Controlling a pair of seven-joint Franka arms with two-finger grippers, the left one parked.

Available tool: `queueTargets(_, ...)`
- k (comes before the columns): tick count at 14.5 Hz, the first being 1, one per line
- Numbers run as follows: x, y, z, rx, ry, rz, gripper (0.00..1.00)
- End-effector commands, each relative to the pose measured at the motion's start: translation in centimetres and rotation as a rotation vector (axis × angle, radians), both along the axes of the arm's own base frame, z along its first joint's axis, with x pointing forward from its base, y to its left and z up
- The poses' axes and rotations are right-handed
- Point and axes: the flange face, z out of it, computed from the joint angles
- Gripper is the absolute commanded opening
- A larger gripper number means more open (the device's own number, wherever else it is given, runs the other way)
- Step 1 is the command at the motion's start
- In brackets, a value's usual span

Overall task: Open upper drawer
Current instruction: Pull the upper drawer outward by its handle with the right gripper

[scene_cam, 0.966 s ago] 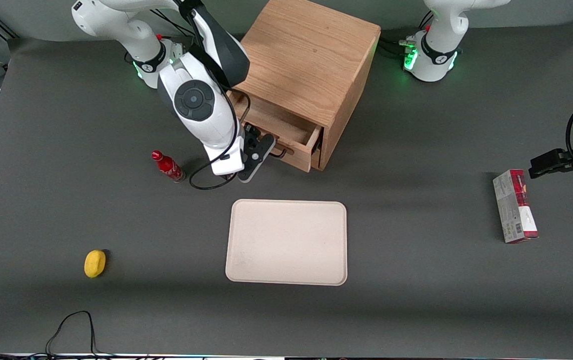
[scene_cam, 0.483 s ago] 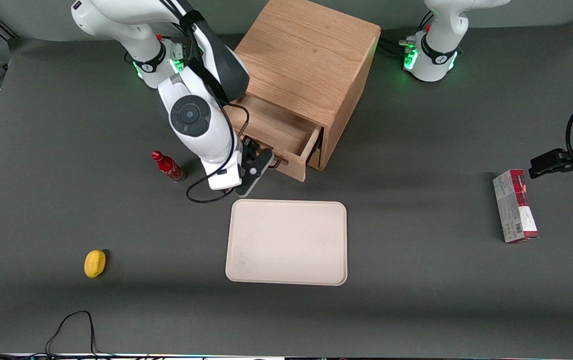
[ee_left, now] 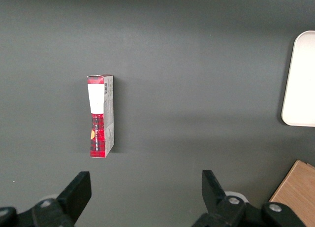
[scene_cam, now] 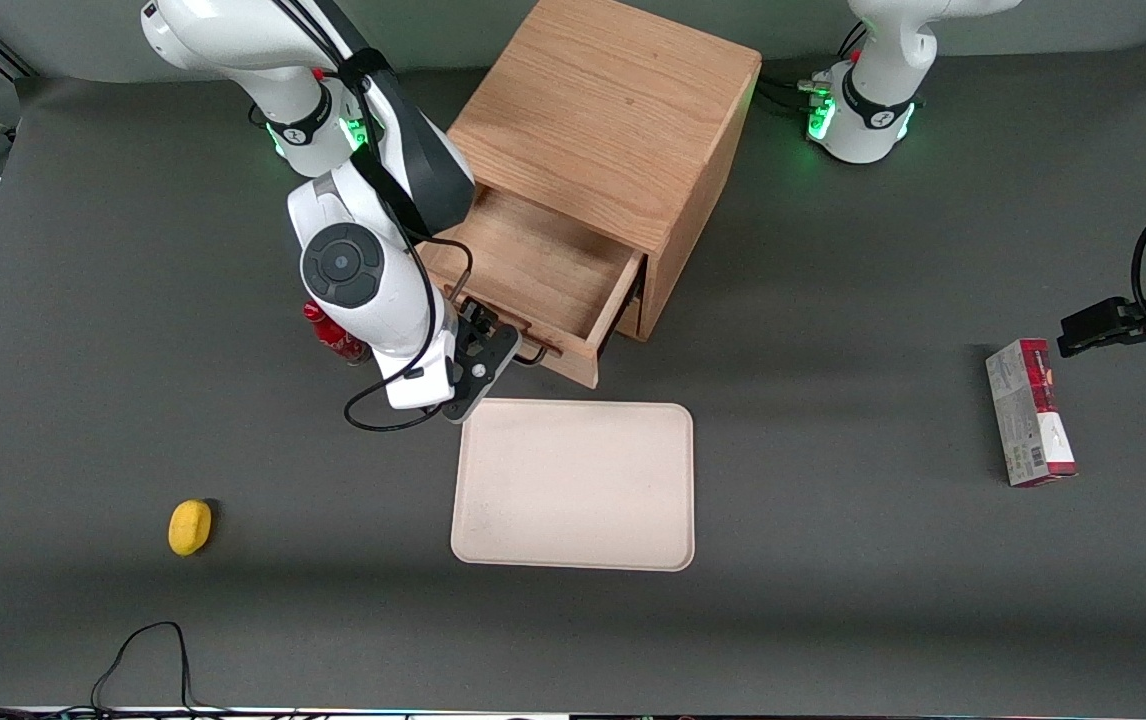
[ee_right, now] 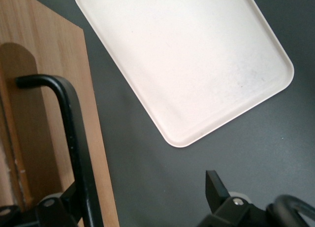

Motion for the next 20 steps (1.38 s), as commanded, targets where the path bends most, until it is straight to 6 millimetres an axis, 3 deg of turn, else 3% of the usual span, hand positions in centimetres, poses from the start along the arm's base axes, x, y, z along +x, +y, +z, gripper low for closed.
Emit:
queueTargets(1, 2.0, -0.6, 0.2, 0.003, -0.019, 0.002, 1.0)
queueTargets(5, 3.2, -1.2, 0.9, 0.002, -0.027, -0.011, 1.0)
queueTargets(9, 4.3, -2.8, -0.3, -0.012, -0.018, -0.036, 1.0)
queueTargets(18, 6.9, -5.6, -0.5, -0.011, -0.033, -0.084, 1.0)
queueTargets(20, 7.2, -5.4, -0.4, -0.008, -0.04, -0.084, 1.0)
